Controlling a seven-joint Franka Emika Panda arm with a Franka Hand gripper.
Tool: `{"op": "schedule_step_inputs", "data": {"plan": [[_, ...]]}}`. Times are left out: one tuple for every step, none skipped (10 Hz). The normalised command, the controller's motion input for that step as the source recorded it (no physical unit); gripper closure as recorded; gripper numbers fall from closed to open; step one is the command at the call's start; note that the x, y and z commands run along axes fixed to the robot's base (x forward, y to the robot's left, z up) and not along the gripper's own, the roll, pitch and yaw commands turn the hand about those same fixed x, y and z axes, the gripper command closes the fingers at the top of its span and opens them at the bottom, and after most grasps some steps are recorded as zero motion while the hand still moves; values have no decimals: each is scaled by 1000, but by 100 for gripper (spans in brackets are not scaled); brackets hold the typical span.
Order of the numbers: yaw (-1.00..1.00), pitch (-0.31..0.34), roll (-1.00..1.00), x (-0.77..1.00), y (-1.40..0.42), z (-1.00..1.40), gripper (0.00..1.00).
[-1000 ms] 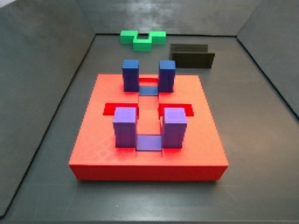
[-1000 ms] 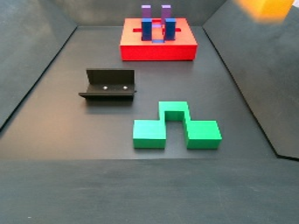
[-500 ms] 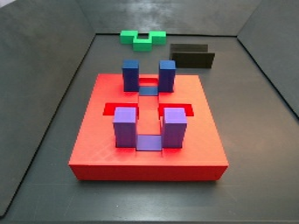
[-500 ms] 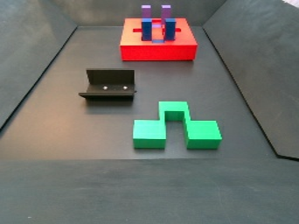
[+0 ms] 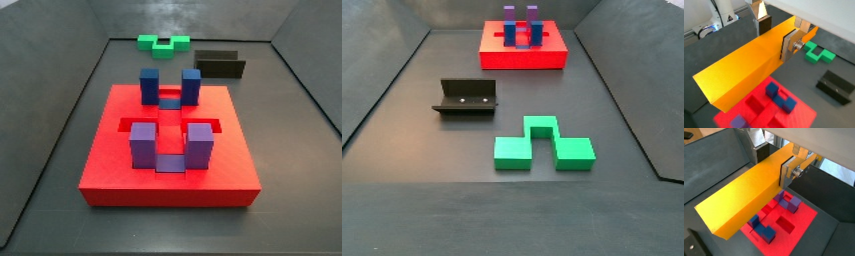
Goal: Pick up the yellow object. Move up. Move to above the board. Insert the yellow object.
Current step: Move to above the board, then insert the yellow object.
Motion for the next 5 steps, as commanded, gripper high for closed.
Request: {"op": "schedule_step_inputs", "data": {"plan": [[15,162,94,176,-151,41,100],[0,0,0,0,-51,-23,100],[0,0,0,0,0,-17,100],[-86,0,0,114,0,-209,100],[0,-76,-40,409,0,-526,100]]}}
